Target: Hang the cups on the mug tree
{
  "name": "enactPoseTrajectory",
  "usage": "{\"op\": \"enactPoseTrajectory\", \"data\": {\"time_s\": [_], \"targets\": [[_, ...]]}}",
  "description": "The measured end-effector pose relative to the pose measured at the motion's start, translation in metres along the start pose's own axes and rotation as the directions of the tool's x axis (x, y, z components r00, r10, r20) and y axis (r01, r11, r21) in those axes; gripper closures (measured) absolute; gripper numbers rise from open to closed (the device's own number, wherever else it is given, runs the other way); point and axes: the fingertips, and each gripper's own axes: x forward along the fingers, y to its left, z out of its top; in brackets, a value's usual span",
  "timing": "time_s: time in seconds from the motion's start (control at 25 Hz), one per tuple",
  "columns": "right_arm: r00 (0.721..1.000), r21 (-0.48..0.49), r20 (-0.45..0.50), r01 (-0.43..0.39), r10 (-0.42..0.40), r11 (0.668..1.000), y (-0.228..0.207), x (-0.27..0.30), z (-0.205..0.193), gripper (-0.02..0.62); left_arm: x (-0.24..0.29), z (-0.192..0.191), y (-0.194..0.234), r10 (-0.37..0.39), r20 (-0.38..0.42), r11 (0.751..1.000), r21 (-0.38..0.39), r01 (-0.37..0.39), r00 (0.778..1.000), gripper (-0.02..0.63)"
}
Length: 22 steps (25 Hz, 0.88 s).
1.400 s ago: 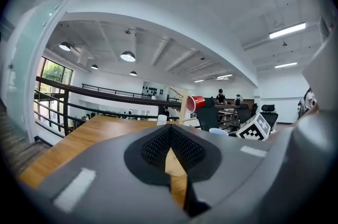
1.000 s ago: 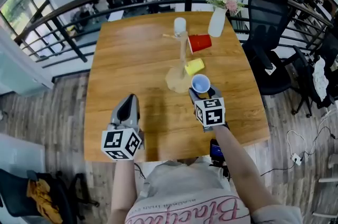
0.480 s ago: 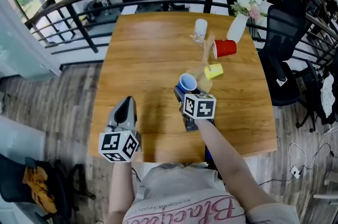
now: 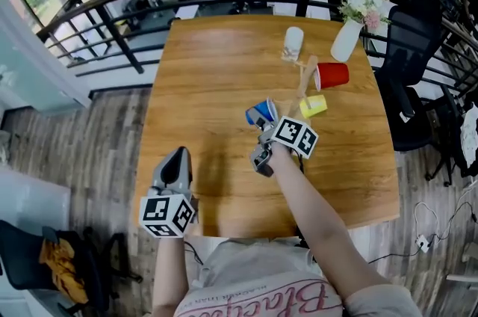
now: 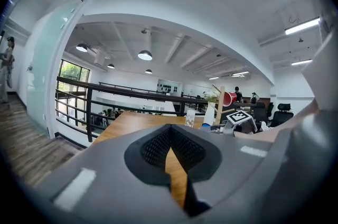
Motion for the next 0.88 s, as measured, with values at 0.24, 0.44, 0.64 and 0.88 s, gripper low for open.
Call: {"op": "enactPoseTrajectory", "data": {"time_s": [0.24, 0.44, 0.64, 0.88], "targets": [[0.979, 0.253, 0.169, -0.158, 0.117, 0.955, 0.002, 0.004, 0.029, 0.336, 0.007, -0.008, 0.001, -0.002, -0.027, 1.000, 0.002, 0.002, 1.000, 0.595], [0.905, 0.493, 0.345, -0.401, 0.249, 0.772, -0.009, -0.007, 0.048, 0.334, 0.006, -0.011, 0.001, 0.006, -0.039, 1.000, -0.008, -0.007, 0.999, 0.595], [0.878, 0.640, 0.406, -0.471, 0.253, 0.607, -0.024, -0.009, 0.050, 0.332, 0.006, -0.012, -0.004, 0.009, -0.048, 1.000, -0.006, -0.009, 0.999, 0.595], [0.884, 0.668, 0.397, -0.463, 0.247, 0.583, -0.034, -0.011, 0.047, 0.311, 0.004, -0.015, -0.013, 0.025, -0.057, 1.000, -0.007, -0.025, 0.998, 0.595]]}}
